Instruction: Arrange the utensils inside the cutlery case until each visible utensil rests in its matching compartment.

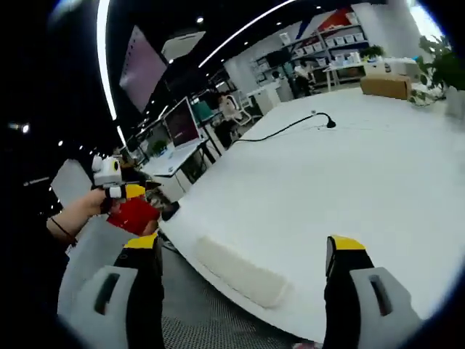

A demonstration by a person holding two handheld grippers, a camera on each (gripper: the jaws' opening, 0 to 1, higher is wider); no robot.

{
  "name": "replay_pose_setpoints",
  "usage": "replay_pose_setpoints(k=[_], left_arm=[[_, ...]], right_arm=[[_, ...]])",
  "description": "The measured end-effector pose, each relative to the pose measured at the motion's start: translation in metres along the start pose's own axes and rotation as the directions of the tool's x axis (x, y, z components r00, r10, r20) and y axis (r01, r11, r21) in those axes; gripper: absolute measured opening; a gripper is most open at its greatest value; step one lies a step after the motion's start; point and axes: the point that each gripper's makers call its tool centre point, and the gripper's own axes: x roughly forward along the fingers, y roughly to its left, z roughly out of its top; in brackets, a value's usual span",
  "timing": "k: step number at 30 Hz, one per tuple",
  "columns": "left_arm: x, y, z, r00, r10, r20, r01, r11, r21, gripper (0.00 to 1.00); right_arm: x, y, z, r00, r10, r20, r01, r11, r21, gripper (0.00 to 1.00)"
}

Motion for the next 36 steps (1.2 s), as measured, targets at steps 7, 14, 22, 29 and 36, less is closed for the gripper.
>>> replay_pose_setpoints(k=[7,14,22,29,36], left_arm=[[-0.016,0.008,0.014,0.987,0.089,0.131,-0.082,0.995,-0.055,1.00],[-0.006,0.012,-0.002,0.986,0.147,0.075,-0.155,0.982,0.110,1.00],[-0.001,0.006,-0.014,0.993,0.120,0.019,-0.121,0.985,0.119,0.98],[-0.002,0.005,-0.019,0.992,0.123,-0.008,-0.120,0.976,0.182,0.88],[-0.004,0.008,-0.025,0.992,0.126,-0.025,-0.120,0.979,0.167,0.90]], right_arm=[[-0.007,0.005,-0.027,0.999,-0.002,-0.036,0.004,0.998,0.067,0.98],[-0.003,0.013,-0.047,0.995,-0.013,-0.094,0.017,0.999,0.039,0.94],[0.003,0.010,-0.050,0.994,0.011,-0.112,-0.008,1.000,0.022,0.95],[0.003,0.016,-0.063,0.987,0.026,-0.159,-0.024,1.000,0.011,0.93],[0.004,0.029,-0.088,0.953,0.058,-0.298,-0.095,0.989,-0.111,0.91]])
